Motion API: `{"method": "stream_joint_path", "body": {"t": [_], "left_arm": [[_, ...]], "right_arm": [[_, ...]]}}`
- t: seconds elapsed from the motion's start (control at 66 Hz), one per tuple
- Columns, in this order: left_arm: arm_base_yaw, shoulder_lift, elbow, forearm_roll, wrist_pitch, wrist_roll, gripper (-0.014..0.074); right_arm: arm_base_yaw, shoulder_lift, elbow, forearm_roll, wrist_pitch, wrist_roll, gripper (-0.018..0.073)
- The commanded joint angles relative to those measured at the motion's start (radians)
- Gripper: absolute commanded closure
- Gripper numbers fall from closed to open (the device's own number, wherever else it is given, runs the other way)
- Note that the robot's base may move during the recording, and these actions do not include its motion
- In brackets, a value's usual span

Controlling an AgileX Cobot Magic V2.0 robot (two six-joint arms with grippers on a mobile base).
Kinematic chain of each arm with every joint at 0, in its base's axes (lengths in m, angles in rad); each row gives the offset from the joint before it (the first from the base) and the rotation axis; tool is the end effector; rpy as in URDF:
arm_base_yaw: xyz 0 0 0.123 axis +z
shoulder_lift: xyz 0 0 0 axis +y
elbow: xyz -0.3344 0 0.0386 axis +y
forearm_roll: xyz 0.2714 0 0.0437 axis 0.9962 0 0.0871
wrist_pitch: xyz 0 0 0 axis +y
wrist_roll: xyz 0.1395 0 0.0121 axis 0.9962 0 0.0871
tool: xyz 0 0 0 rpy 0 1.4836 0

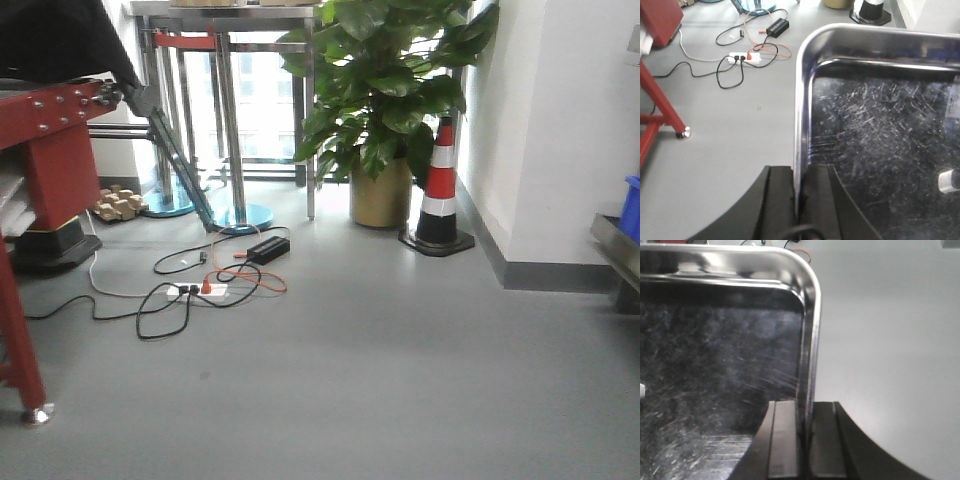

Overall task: Stack silver trays without gaps
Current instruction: 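Hold the tray while driving the base to the second shelf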

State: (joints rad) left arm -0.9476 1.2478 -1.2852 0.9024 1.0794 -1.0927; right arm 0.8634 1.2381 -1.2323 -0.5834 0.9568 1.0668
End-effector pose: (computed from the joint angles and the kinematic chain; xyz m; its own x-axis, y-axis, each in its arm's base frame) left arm 0.2392 -0.1668 0.4384 -0.4831 0.0212 -0.8753 0.0378 0.9993 0.0034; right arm 0.2345 0.1772 0.4051 -0.6569 0.1205 -0.7443 -0.0622 0.9751 0.2127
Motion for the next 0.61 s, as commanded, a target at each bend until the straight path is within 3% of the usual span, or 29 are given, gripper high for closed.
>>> {"method": "stream_joint_path", "body": {"t": [0.0, 0.318, 0.591], "left_arm": [[-0.007, -0.006, -0.004, 0.028, -0.027, 0.004, 0.0613], [-0.007, -0.006, -0.004, 0.028, -0.029, 0.004, 0.0613], [-0.005, -0.006, -0.004, 0.028, -0.028, 0.004, 0.0613]], "right_arm": [[0.005, -0.004, 0.0, -0.014, -0.055, -0.014, 0.0585], [0.005, -0.004, 0.0, -0.014, -0.091, -0.014, 0.0585], [0.005, -0.004, 0.0, -0.014, -0.22, -0.014, 0.0585]]}}
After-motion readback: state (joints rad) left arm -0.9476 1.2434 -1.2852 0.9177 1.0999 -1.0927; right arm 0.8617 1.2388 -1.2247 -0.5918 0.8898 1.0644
